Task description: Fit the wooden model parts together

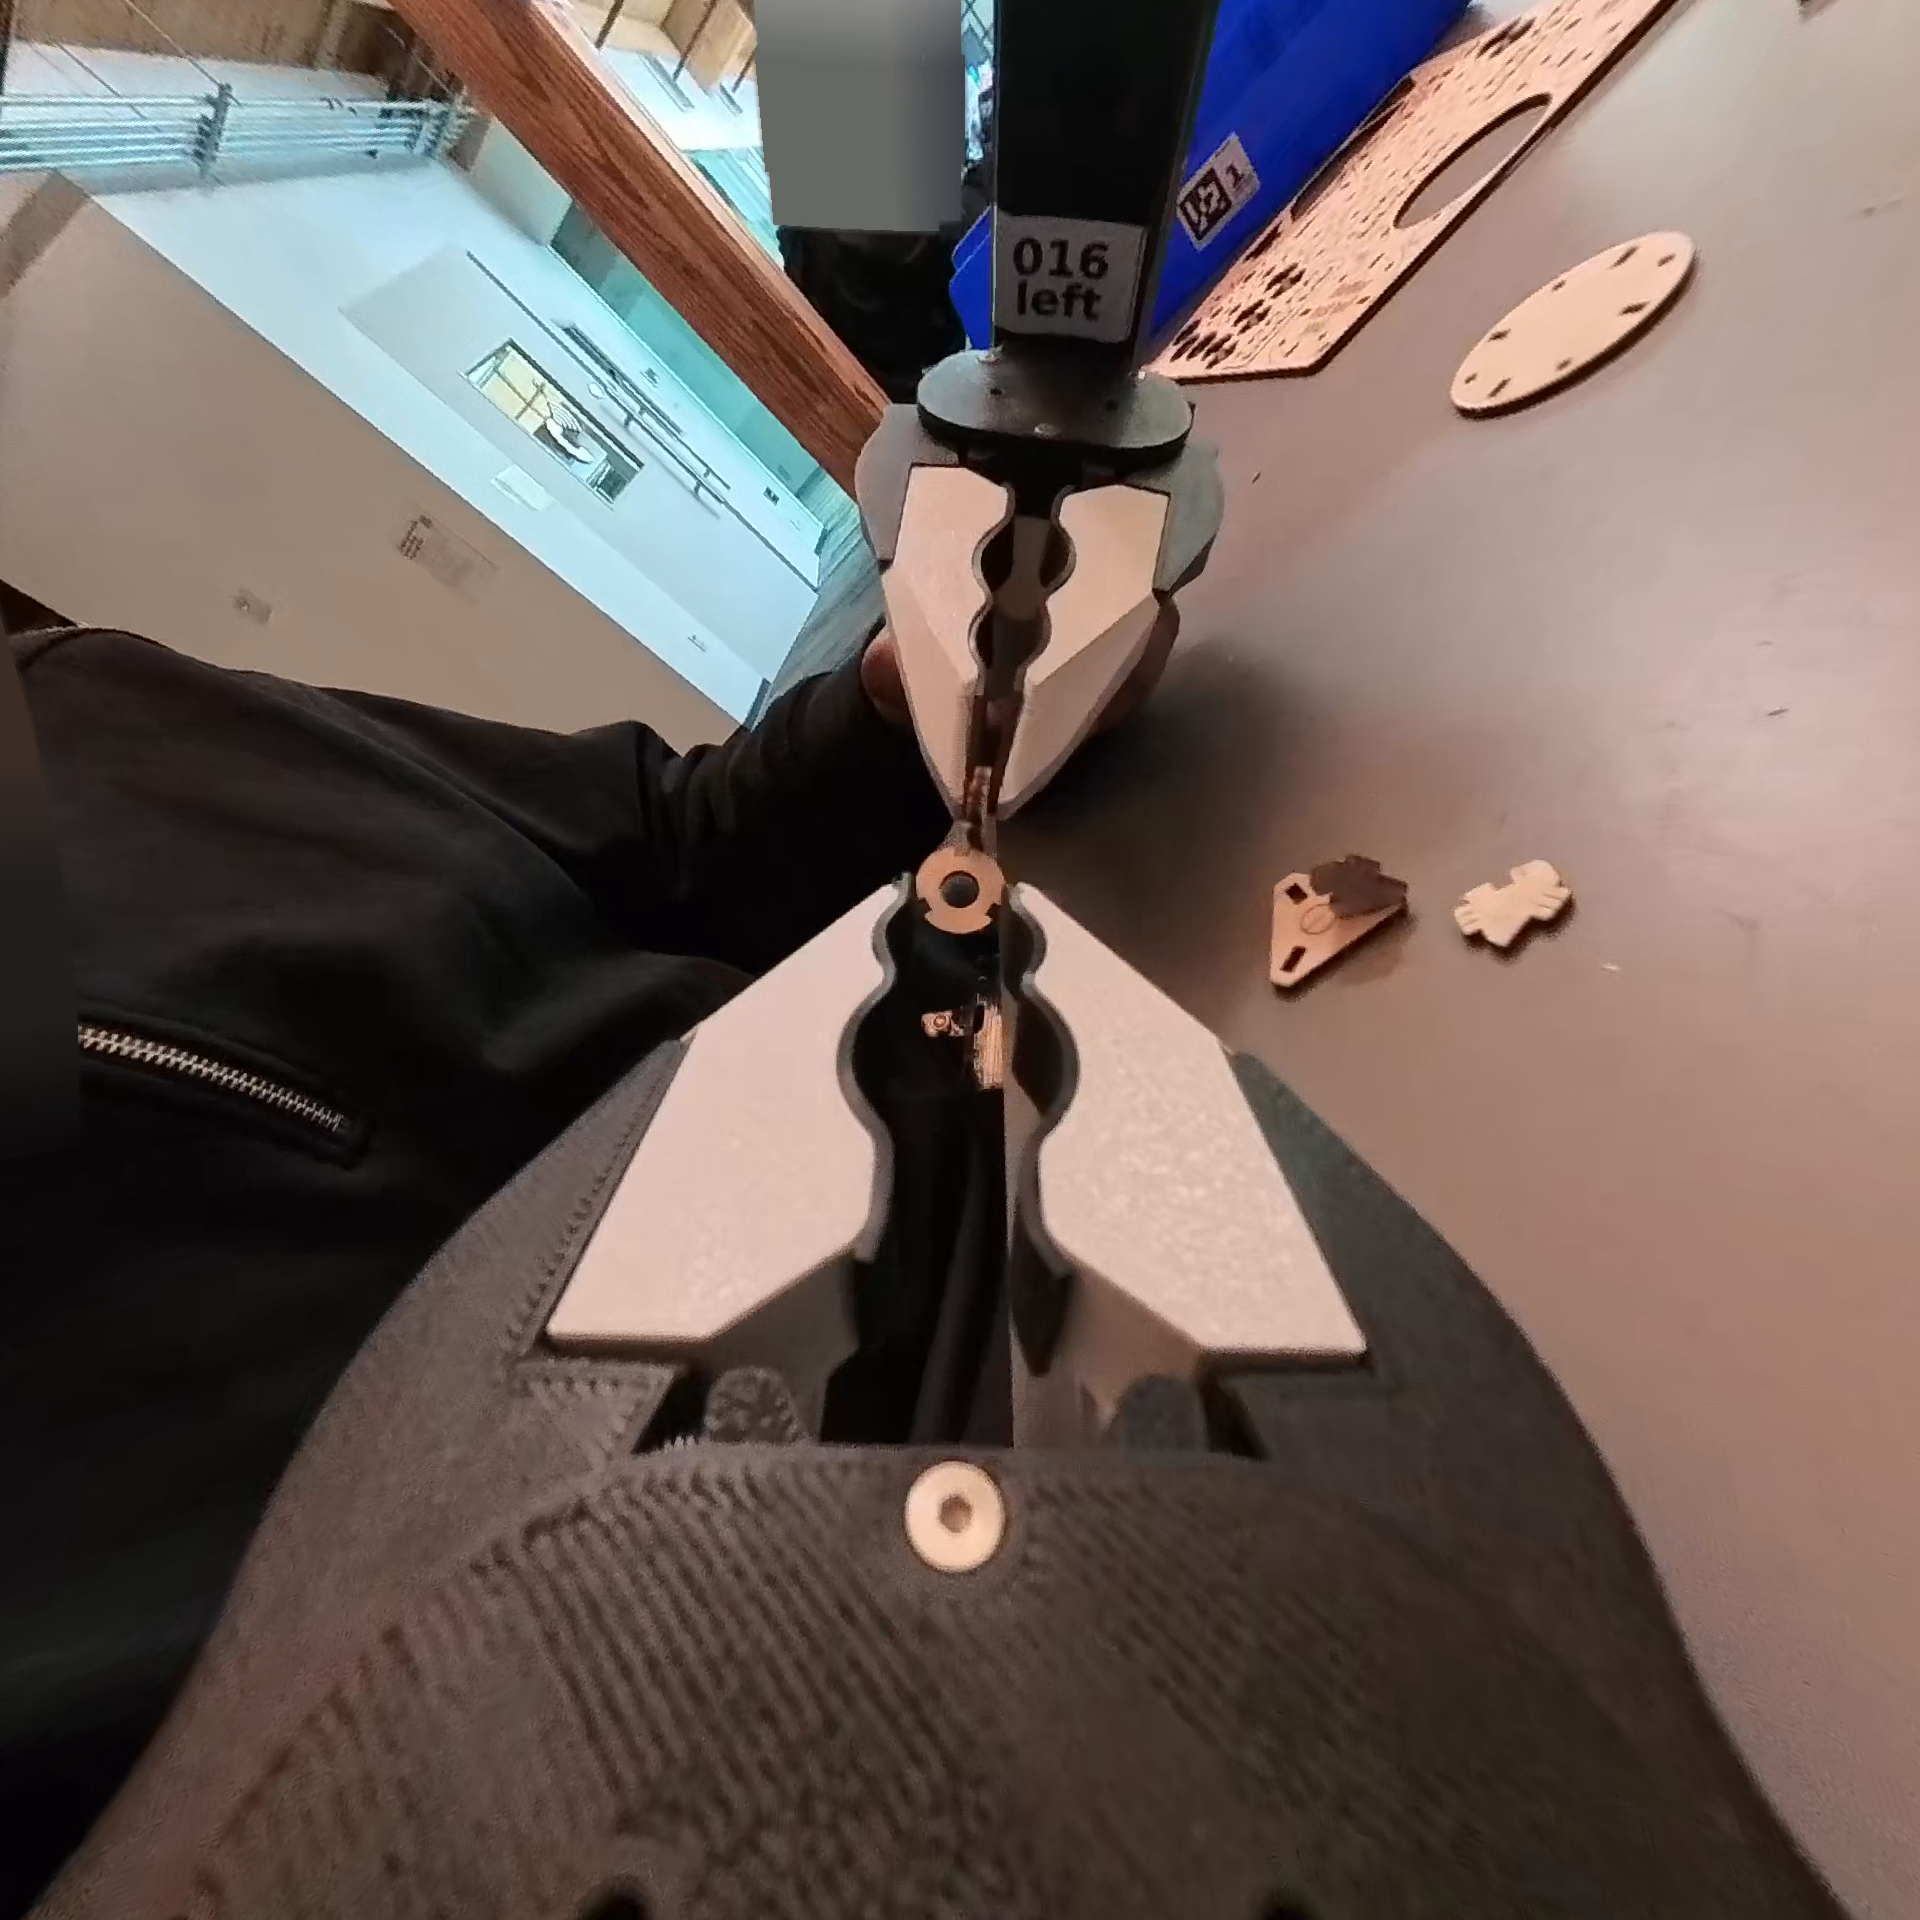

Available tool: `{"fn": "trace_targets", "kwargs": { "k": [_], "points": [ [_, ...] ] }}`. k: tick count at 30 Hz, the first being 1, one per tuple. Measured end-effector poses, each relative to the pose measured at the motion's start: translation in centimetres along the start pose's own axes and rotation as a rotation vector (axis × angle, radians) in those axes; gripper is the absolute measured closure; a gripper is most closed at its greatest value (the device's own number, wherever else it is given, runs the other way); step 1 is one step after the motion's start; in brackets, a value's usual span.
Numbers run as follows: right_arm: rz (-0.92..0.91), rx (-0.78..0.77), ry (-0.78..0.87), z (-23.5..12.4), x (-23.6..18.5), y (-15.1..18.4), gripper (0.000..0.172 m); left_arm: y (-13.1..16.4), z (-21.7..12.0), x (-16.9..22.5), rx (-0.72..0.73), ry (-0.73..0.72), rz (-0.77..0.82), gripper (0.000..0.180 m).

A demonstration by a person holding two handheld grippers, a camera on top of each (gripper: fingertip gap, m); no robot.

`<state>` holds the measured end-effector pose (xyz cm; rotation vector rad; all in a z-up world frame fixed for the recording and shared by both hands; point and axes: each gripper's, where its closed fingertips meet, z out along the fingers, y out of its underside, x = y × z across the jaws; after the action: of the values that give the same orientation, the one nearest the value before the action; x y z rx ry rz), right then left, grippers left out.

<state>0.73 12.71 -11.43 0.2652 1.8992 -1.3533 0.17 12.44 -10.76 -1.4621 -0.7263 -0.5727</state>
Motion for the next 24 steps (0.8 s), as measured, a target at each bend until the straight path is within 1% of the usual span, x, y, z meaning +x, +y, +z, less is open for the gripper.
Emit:
{"fn": "trace_targets", "kwargs": {
  "k": [15,24],
  "points": [
    [0.016,0.030,-0.003,-0.2,0.1,-0.4,0.158,0.1,0.0,0.0,-0.003,-0.006,0.011,0.179],
    [0.029,0.083,0.020,-0.2,0.6,-1.2,0.158,-0.9,-0.3,-0.3,0.065,-0.032,0.013,0.179]
  ]
}}
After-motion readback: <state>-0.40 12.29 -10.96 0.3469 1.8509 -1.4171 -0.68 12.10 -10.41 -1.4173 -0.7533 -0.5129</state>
